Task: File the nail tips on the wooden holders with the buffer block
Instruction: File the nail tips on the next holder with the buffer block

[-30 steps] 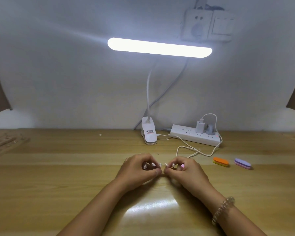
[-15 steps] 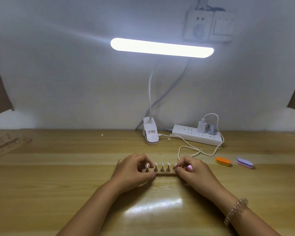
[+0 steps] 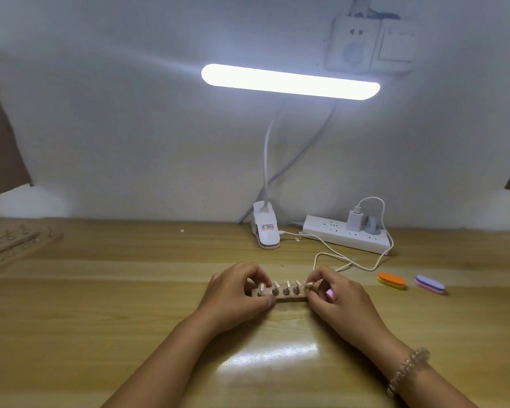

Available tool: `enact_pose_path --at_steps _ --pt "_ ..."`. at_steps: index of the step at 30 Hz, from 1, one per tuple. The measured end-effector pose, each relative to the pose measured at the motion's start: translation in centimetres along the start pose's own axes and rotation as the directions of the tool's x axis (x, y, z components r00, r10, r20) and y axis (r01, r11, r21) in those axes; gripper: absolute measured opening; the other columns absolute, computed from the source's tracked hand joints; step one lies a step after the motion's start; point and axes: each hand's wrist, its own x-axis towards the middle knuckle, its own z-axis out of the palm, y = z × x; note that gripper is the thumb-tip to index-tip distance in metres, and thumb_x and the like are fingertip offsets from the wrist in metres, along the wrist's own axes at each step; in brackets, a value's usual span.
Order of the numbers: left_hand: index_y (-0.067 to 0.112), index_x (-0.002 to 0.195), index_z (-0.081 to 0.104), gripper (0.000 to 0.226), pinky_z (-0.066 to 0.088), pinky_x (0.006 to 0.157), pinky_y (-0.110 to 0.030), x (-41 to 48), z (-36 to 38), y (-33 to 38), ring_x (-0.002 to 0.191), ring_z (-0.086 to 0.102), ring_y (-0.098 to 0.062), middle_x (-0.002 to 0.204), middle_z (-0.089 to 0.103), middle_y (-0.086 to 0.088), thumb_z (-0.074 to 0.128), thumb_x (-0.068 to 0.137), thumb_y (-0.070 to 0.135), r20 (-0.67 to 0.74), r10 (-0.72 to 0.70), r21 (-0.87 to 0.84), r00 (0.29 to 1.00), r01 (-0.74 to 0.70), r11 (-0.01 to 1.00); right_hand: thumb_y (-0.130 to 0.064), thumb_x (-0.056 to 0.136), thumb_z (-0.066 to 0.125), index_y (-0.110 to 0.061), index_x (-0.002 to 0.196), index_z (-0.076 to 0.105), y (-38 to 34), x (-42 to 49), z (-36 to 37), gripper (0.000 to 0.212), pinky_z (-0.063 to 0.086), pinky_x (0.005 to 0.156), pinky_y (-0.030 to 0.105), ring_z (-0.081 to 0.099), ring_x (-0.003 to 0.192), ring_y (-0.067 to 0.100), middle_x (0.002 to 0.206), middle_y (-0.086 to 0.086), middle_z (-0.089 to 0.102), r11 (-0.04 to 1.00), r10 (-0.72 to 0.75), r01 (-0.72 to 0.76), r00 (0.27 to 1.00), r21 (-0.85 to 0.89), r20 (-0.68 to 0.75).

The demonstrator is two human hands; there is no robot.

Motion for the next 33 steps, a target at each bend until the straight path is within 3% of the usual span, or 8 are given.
enact_pose_path --at_steps 7,11,14,18,24,26,29,33 --pt "0.039 0.087 0.066 0.019 0.038 0.069 -0.020 0.0 0.1 -0.1 0.077 0.055 0.015 0.086 0.058 0.026 0.078 0.073 0.043 -0.032 0.007 0.000 0.999 -0.007 1.000 -0.032 0.086 0.068 -0.029 0.080 0.052 0.5 0.3 0.5 0.017 0.039 0.060 0.026 0.054 0.067 0.008 0.060 -0.009 0.056 0.999 0.021 -0.023 0.998 -0.032 -0.066" --pt "0.035 0.089 0.066 0.021 0.044 0.077 -0.023 0.0 0.2 0.0 0.081 0.056 0.014 0.088 0.062 0.022 0.078 0.074 0.044 -0.071 0.000 0.026 0.998 0.002 1.000 -0.036 0.087 0.067 -0.032 0.091 0.056 1.0 0.3 0.6 0.013 0.043 0.064 0.030 0.058 0.072 0.013 0.064 -0.008 0.059 0.999 0.040 -0.041 0.998 -0.031 -0.045" --pt "0.034 0.086 0.065 0.020 0.043 0.070 -0.016 0.0 0.2 -0.2 0.080 0.057 0.011 0.084 0.065 0.022 0.077 0.074 0.044 -0.088 -0.028 0.025 0.996 0.030 0.999 -0.048 0.087 0.064 -0.036 0.104 0.062 1.2 0.2 0.5 0.020 0.041 0.061 0.027 0.059 0.074 0.009 0.064 -0.011 0.059 0.992 0.050 -0.052 0.999 -0.115 -0.022" --pt "0.036 0.074 0.064 0.014 0.045 0.070 -0.020 0.1 0.1 -0.3 0.078 0.063 0.009 0.080 0.067 0.023 0.073 0.082 0.029 -0.111 -0.053 -0.022 0.992 0.050 0.998 -0.055 0.086 0.063 -0.036 0.102 0.065 1.3 0.6 0.5 0.024 0.040 0.062 0.029 0.058 0.076 0.010 0.066 -0.014 0.059 0.984 0.083 -0.090 0.995 -0.154 -0.054" --pt "0.035 0.085 0.058 0.008 0.046 0.074 -0.028 -0.8 0.4 1.0 0.090 0.056 -0.002 0.093 0.062 0.018 0.063 0.086 0.030 -0.167 0.151 0.267 0.974 -0.103 0.958 -0.059 0.086 0.061 -0.037 0.100 0.063 0.7 1.1 0.5 0.026 0.037 0.061 0.028 0.058 0.080 0.013 0.069 -0.017 0.055 0.964 0.152 -0.167 0.985 -0.209 -0.085" --pt "0.037 0.084 0.059 0.006 0.048 0.073 -0.028 -1.0 1.0 1.7 0.085 0.060 0.000 0.091 0.065 0.021 0.063 0.085 0.032 -0.146 0.148 0.180 0.978 -0.121 0.976 -0.058 0.087 0.059 -0.035 0.104 0.054 0.7 1.0 0.5 0.029 0.039 0.063 0.029 0.061 0.083 0.017 0.071 -0.015 0.056 0.970 0.152 -0.165 0.985 -0.177 -0.083" --pt "0.042 0.077 0.065 0.016 0.053 0.073 -0.030 -0.8 1.9 1.9 0.072 0.063 0.001 0.088 0.069 0.024 0.072 0.084 0.030 -0.024 0.080 -0.068 0.997 -0.081 0.994 -0.052 0.091 0.051 -0.026 0.101 0.037 0.9 0.5 -0.1 0.031 0.045 0.063 0.035 0.059 0.073 0.021 0.076 -0.006 0.058 0.986 0.166 -0.166 0.982 0.007 -0.094" --pt "0.044 0.071 0.071 0.023 0.043 0.060 -0.020 -0.3 1.8 1.4 0.054 0.051 0.004 0.087 0.074 0.018 0.078 0.083 0.025 0.020 0.043 -0.268 0.999 -0.036 0.963 -0.048 0.090 0.037 -0.026 0.087 0.027 0.3 -0.5 -0.4 0.024 0.038 0.059 0.037 0.050 0.061 0.017 0.069 -0.003 0.050 0.985 0.097 -0.084 0.993 0.154 -0.075"
